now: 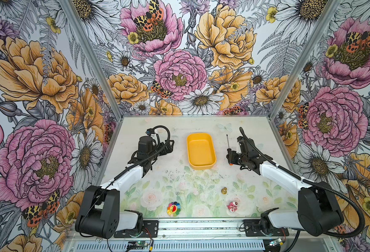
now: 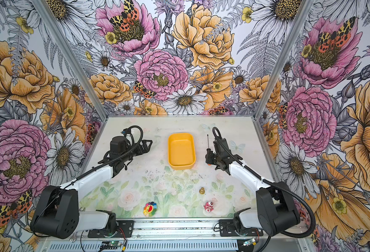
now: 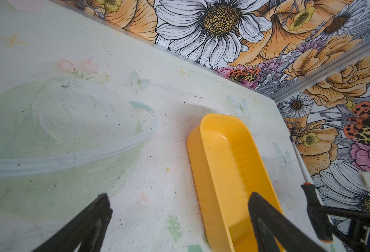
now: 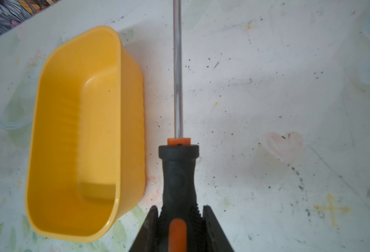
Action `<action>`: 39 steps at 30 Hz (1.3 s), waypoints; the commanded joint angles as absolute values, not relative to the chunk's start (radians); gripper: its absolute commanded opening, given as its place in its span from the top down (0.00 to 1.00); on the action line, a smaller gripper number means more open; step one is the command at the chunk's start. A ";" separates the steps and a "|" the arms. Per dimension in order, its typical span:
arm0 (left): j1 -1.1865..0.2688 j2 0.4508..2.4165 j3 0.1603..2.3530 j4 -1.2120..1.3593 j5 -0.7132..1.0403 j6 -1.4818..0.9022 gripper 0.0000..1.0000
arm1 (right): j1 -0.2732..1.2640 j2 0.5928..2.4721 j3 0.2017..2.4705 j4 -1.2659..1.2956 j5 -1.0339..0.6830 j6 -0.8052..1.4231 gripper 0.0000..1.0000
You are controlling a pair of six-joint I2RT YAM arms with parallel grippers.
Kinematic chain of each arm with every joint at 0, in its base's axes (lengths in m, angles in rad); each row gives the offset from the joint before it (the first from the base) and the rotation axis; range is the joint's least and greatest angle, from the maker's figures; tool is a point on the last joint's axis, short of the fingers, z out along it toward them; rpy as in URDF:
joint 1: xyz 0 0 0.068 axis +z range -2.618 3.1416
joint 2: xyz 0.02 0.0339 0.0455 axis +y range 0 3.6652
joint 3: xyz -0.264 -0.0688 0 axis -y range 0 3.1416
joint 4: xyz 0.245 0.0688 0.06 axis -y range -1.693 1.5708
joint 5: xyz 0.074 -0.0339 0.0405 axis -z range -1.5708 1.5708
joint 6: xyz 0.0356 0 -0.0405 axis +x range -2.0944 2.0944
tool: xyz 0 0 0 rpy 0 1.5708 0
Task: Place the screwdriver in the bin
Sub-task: 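Lift the screwdriver with the right gripper and carry it over the yellow bin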
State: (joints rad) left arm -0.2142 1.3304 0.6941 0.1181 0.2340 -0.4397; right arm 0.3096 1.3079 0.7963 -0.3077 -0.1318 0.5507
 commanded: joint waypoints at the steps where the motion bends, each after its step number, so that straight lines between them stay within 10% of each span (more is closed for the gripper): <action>1: -0.224 1.307 0.709 0.101 0.249 -0.432 0.01 | 0.332 1.240 0.875 -0.288 -0.177 0.614 1.00; 19: -0.223 1.264 0.678 0.072 0.241 -0.389 0.01 | 0.781 1.554 1.368 -0.442 0.482 0.662 1.00; 39: -0.219 1.237 0.666 0.061 0.224 -0.371 0.01 | 0.770 1.887 1.547 -0.694 0.337 0.826 1.00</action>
State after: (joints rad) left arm -0.2142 1.2366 0.6750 0.0677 0.2333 -0.3923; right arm 0.7792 1.8584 1.5238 -0.6819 0.3798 0.7902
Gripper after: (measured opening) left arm 0.988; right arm 0.293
